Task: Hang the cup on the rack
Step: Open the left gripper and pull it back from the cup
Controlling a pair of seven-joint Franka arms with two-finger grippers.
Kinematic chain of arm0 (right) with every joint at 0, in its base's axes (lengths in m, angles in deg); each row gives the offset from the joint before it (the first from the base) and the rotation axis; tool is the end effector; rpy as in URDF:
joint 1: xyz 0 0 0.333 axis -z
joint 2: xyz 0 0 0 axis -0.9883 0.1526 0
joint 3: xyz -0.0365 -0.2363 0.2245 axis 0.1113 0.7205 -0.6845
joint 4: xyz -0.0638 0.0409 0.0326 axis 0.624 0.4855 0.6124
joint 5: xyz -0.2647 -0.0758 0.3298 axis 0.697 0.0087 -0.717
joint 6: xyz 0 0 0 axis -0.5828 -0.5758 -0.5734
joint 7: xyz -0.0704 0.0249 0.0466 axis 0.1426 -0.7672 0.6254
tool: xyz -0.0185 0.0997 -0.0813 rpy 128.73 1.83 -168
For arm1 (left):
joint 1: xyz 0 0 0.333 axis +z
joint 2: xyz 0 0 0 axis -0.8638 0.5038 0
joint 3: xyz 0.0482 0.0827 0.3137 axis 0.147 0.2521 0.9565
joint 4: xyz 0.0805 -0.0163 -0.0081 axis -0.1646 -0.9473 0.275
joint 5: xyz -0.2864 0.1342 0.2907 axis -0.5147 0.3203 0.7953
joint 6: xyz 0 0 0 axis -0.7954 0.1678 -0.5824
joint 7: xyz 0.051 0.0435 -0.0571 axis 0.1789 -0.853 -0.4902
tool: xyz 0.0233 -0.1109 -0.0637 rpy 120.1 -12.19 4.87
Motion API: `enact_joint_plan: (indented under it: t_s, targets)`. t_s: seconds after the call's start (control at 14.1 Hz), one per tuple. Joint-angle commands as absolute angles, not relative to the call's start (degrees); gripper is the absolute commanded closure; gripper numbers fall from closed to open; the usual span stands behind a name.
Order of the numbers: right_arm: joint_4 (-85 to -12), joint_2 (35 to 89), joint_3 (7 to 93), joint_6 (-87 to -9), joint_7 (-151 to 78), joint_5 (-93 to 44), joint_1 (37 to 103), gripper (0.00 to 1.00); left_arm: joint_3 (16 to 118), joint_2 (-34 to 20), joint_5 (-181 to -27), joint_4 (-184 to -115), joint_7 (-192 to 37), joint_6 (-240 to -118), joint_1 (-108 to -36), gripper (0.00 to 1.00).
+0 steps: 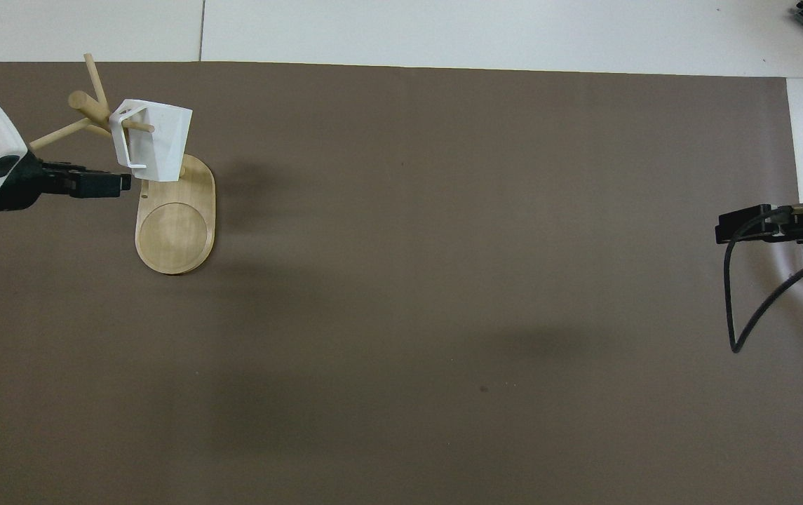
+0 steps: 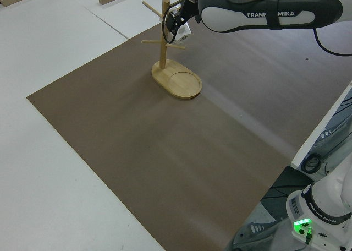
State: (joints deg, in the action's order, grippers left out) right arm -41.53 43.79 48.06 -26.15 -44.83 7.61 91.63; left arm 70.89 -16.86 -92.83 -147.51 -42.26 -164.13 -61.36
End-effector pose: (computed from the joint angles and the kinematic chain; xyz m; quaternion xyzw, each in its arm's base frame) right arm 0.5831 -0.0146 0.5945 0.9997 -0.0087 0.0158 0.0174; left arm 0.6298 -0.0269 0.5121 0.9766 -0.1289 0.1503 0.0843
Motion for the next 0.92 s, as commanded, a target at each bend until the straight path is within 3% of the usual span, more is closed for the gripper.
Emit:
enact_joint_plan:
  t_s: [0.0,0.42,0.85]
  targets:
    - [-42.55,42.85,47.74,-26.46,-43.38,7.17,92.38,0.00,70.51,-18.37,-83.84,-141.91,-45.74,-153.23,-60.80,0.00]
    - [-42.55,42.85,47.74,-26.46,-43.38,7.17,92.47,0.00,69.90,-17.76,-75.99,-130.30,-45.48,-134.67,-61.77,0.00]
    - [-42.55,42.85,47.74,-26.46,-43.38,7.17,92.38,0.00,68.93,-18.11,-76.78,-130.47,-45.92,-132.10,-61.16,0.00]
